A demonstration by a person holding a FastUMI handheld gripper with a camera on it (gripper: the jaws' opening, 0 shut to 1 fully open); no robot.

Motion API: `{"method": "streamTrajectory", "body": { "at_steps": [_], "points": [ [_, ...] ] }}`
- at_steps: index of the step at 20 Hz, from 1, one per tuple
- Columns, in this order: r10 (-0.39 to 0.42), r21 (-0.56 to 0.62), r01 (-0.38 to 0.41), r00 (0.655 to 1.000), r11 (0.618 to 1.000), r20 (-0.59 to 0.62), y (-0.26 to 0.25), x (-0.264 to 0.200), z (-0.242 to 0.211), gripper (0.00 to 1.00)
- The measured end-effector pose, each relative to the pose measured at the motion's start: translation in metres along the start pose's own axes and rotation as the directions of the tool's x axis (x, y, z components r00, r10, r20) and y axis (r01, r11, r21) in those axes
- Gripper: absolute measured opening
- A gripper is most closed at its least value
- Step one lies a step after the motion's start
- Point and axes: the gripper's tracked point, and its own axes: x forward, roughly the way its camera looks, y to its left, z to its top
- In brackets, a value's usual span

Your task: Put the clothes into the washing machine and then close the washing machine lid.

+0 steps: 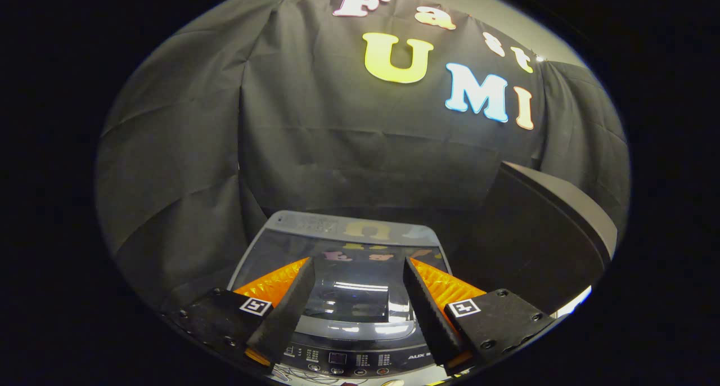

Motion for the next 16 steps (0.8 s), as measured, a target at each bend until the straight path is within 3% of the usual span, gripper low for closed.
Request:
{"method": "streamTrajectory", "body": {
  "at_steps": [8,16],
  "points": [
    [-0.008,0.026,0.003,0.986,1.0,0.164,-0.037,-0.103,0.046,0.98],
    [-0.013,0.025,0.007,0.959,1.0,0.283,-0.071,-0.197,0.057,0.98]
  ]
}}
